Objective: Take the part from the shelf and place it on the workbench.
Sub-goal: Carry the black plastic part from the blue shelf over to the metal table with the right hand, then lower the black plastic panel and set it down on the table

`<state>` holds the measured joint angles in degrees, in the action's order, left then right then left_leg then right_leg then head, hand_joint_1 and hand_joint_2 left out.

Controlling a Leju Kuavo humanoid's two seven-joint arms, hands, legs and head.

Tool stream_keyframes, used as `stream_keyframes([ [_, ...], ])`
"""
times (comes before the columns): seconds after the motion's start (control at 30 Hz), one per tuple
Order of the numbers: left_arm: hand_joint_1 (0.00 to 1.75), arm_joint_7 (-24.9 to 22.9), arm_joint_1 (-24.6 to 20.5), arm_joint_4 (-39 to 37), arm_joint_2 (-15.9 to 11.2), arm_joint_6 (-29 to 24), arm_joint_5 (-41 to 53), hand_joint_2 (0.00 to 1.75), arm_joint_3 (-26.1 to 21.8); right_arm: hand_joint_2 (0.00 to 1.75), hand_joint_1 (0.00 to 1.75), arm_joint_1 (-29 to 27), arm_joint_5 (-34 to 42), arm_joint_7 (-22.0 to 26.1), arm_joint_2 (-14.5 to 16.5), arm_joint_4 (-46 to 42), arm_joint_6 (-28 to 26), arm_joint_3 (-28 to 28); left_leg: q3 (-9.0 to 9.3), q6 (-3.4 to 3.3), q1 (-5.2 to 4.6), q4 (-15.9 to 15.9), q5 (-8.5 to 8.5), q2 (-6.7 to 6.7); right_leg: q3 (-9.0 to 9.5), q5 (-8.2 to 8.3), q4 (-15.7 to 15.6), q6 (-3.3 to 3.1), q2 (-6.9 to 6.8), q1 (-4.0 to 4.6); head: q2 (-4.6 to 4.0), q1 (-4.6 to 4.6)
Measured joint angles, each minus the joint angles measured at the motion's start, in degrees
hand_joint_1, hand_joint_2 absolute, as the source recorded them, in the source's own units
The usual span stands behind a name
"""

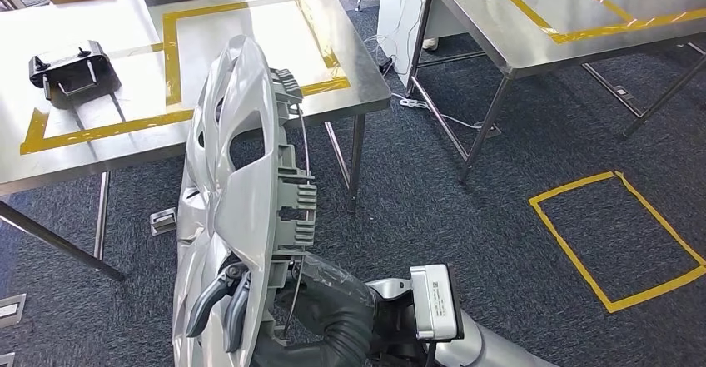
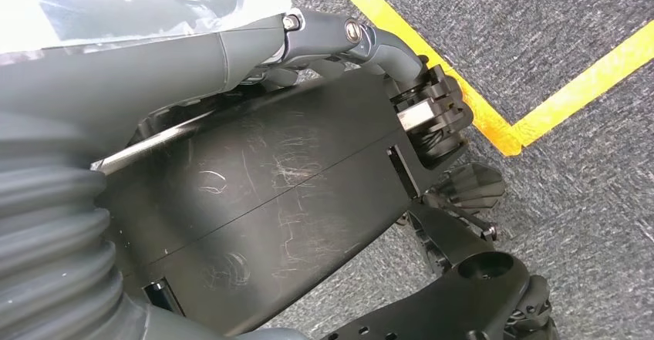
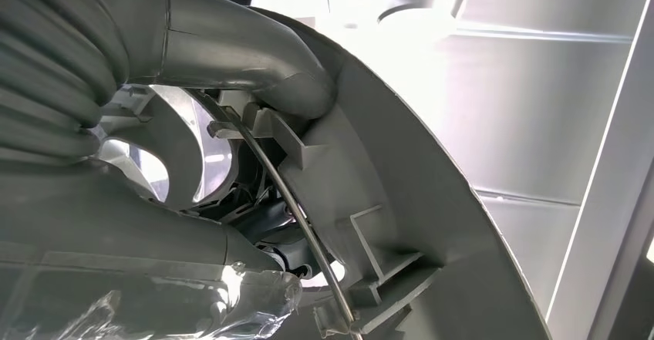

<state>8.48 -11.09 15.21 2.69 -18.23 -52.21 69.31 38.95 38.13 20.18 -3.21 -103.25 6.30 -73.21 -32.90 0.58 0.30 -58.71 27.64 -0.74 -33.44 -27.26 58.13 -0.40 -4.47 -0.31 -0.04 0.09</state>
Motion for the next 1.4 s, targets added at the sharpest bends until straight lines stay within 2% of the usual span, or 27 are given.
stream_keyframes([
  [0.73, 0.0, -0.7, -0.1, 0.0, 0.0, 0.0, 0.6, 1.75, 0.4, 1.75, 1.75, 0.0, -0.9, 0.1, 0.0, 0.0, -0.5, 0.0, 0.08, 0.1, 0.1, 0.1, -0.07, 0.0, -0.02, -0.05, 0.2, 0.02, 0.01, 0.07, 0.0, 0.0],
  [0.93, 0.0, -0.7, -0.1, 0.0, -0.1, 0.2, 0.6, 1.75, 0.8, 1.75, 1.75, 0.0, -1.1, 0.2, 0.1, 0.0, -0.6, 0.0, 0.0, -0.6, -0.32, 0.0, -0.02, 0.05, 0.13, 0.19, -0.1, 0.66, -0.24, -0.32, 0.0, -0.13],
  [1.0, 0.0, -0.6, -0.2, 0.0, -0.1, 0.4, 0.6, 1.75, 0.9, 1.75, 1.75, 0.0, -1.1, 0.2, 0.2, 0.0, -0.6, 0.1, 0.46, -1.11, -0.02, 0.8, -0.43, 0.29, 0.15, -0.36, 0.3, 1.04, 0.48, -0.45, 0.0, -0.15],
  [1.07, 0.0, -0.6, -0.2, 0.0, 0.0, 0.6, 0.6, 1.75, 1.0, 1.75, 1.75, 0.0, -1.1, 0.3, 0.2, 0.0, -0.6, 0.1, 0.92, -1.51, 0.35, 1.5, -0.83, 0.68, -1.49, -2.79, 4.1, 1.29, 2.53, -0.54, 0.0, 0.16],
  [1.13, 0.0, -0.6, -0.2, 0.0, 0.0, 0.6, 0.7, 1.75, 1.0, 1.75, 1.75, -0.1, -1.1, 0.4, 0.1, 0.0, -0.6, 0.0, 0.91, -1.6, 0.34, 1.6, -0.88, 1.29, -5.09, -6.08, 11.5, 1.37, 3.86, -0.57, 0.0, 0.5],
  [1.17, 0.0, -0.5, -0.2, 0.0, 0.0, 0.7, 0.7, 1.75, 1.1, 1.75, 1.75, -0.2, -1.1, 0.3, 0.0, 0.0, -0.6, 0.0, 0.92, -1.59, 0.34, 1.6, -0.86, 1.72, -6.58, -6.81, 14.4, 1.4, 4.01, -0.58, 0.0, 0.56],
  [1.2, 0.0, -0.5, -0.2, 0.0, 0.0, 0.7, 0.7, 1.75, 1.1, 1.75, 1.75, -0.3, -1.1, 0.3, -0.1, 0.0, -0.6, 0.0, 0.95, -1.53, 0.36, 1.6, -0.82, 2.21, -7.25, -6.43, 15.4, 1.39, 4.03, -0.6, 0.0, 0.58],
  [1.23, 0.0, -0.4, -0.3, 0.0, 0.1, 0.7, 0.7, 1.75, 1.2, 1.75, 1.75, -0.3, -1.1, 0.3, -0.1, 0.0, -0.6, 0.0, 1.01, -1.39, 0.42, 1.5, -0.75, 2.76, -6.83, -4.92, 14.0, 1.34, 4.08, -0.64, 0.0, 0.6],
  [1.27, 0.0, -0.4, -0.3, 0.0, 0.1, 0.7, 0.7, 1.75, 1.2, 1.75, 1.75, -0.4, -1.1, 0.3, -0.2, 0.0, -0.7, 0.0, 1.08, -1.17, 0.5, 1.4, -0.63, 3.32, -5.47, -2.64, 10.7, 1.26, 4.36, -0.72, 0.0, 0.62],
  [1.33, 0.0, -0.4, -0.4, 0.0, 0.3, 0.7, 0.7, 1.75, 1.3, 1.75, 1.75, -0.3, -1.1, 0.3, -0.2, 0.0, -0.7, 0.0, 0.88, -0.49, 0.65, 1.0, -0.36, 4.29, -2.4, 0.37, 3.6, 1.09, 6.25, -1.0, 0.0, 0.7],
  [1.37, 0.0, -0.4, -0.5, 0.0, 0.3, 0.6, 0.7, 1.75, 1.3, 1.75, 1.75, -0.3, -1.1, 0.3, -0.2, 0.0, -0.8, 0.0, 0.6, -0.05, 0.72, 0.8, -0.34, 4.68, -1.56, 0.84, 1.6, 0.98, 7.1, -1.05, 0.0, 0.74],
  [1.4, 0.0, -0.3, -0.5, 0.0, 0.3, 0.6, 0.7, 1.75, 1.3, 1.75, 1.75, -0.4, -1.1, 0.4, -0.2, 0.0, -0.8, 0.0, 0.3, 0.39, 0.8, 0.8, -0.38, 5.04, -1.3, 0.57, 0.8, 0.8, 7.67, -1.04, 0.0, 0.75],
])
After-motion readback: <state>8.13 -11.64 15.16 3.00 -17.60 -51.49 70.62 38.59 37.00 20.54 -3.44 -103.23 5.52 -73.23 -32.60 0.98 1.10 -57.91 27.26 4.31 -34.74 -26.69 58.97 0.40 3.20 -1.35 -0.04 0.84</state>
